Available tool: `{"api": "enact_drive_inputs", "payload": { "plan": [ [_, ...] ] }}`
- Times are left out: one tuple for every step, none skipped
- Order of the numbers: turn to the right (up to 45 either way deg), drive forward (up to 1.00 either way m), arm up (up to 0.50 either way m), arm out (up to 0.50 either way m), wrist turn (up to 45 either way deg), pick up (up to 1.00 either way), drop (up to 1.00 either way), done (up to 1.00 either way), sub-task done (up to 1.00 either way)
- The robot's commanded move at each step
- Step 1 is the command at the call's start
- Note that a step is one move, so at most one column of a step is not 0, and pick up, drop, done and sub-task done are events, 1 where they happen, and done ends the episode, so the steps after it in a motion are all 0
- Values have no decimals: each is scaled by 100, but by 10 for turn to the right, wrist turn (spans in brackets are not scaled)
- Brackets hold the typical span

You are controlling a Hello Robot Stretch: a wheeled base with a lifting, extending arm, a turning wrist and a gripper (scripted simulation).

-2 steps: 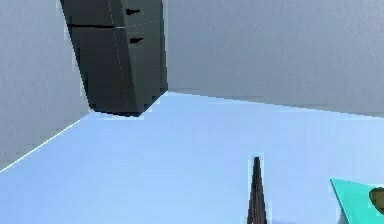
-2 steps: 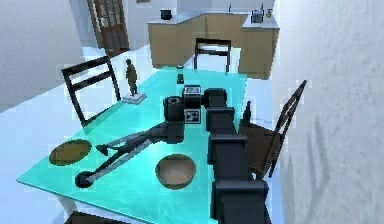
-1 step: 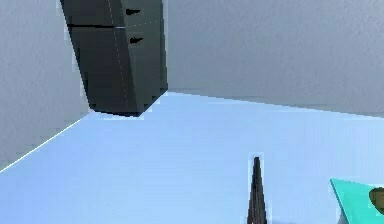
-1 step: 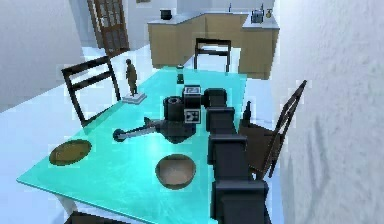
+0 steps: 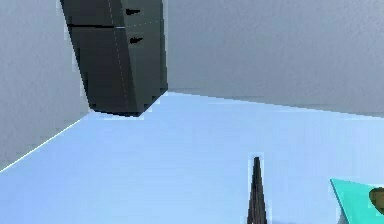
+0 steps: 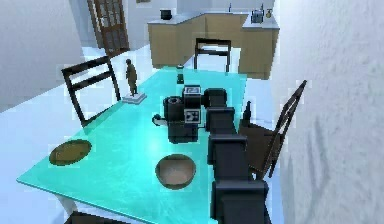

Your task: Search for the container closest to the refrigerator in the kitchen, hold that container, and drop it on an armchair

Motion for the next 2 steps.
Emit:
{"api": "enact_drive_inputs", "payload": {
  "plan": [
    [0, 0, -30, 0, 0, 0, 0, 0, 0],
    [0, 0, 0, 0, 0, 100, 0, 0, 0]
  ]
}}
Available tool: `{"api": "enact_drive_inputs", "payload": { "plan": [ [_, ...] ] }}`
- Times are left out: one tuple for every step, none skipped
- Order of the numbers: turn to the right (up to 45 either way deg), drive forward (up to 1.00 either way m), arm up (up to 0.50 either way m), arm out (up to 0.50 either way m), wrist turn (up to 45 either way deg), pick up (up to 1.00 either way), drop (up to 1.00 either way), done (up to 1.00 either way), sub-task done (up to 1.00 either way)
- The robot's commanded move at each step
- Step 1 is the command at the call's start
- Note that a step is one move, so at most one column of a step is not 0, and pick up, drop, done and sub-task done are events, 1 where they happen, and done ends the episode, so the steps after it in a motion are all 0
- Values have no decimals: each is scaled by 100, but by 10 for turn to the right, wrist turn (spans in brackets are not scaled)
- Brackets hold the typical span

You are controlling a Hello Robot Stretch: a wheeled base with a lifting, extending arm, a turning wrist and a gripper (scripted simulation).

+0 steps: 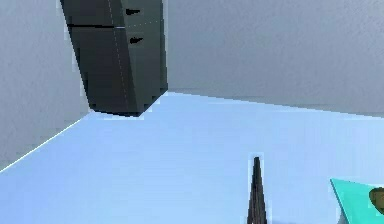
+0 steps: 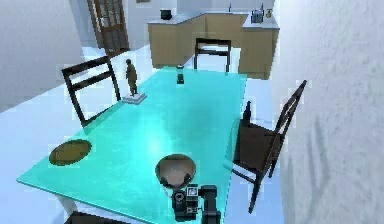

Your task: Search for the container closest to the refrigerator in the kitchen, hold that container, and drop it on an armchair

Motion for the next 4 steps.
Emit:
{"api": "enact_drive_inputs", "payload": {
  "plan": [
    [0, 0, 10, 0, 0, 0, 0, 0, 0],
    [0, 0, 24, 0, 0, 0, 0, 0, 0],
    [0, 0, 0, 0, -450, 0, 0, 0, 0],
    [0, 0, 0, 0, -450, 0, 0, 0, 0]
  ]
}}
